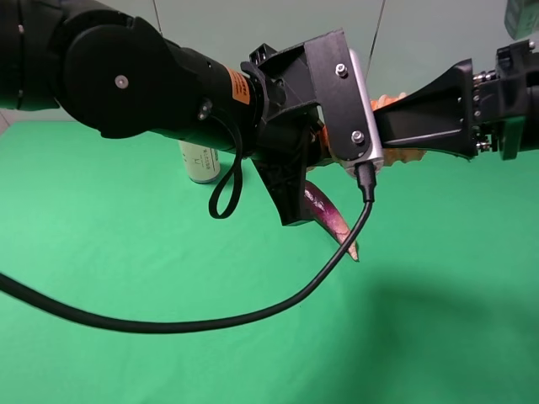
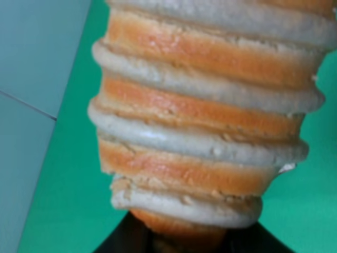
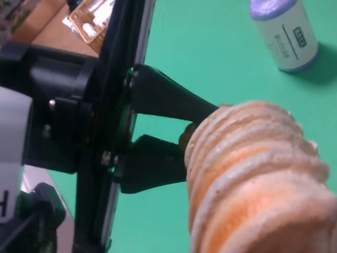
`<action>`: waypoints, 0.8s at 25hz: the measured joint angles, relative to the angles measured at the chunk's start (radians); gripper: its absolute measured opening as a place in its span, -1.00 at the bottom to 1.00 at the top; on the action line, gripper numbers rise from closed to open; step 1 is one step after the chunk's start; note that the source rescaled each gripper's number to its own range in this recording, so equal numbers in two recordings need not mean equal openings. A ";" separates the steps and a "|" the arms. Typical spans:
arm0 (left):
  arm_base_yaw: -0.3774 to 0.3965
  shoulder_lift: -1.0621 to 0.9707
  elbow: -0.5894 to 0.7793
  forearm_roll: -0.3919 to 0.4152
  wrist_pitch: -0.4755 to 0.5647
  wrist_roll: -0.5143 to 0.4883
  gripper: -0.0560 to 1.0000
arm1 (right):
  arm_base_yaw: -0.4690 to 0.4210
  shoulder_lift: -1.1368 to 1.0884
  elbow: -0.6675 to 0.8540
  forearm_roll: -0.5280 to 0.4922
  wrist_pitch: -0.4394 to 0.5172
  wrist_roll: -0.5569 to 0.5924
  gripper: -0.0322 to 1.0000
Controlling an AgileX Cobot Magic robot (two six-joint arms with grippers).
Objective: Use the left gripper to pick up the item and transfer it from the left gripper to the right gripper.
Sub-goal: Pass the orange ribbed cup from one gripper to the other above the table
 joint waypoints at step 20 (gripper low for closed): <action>0.000 0.000 0.000 -0.001 0.000 0.000 -0.89 | 0.006 0.000 0.000 -0.035 -0.110 -0.003 -0.86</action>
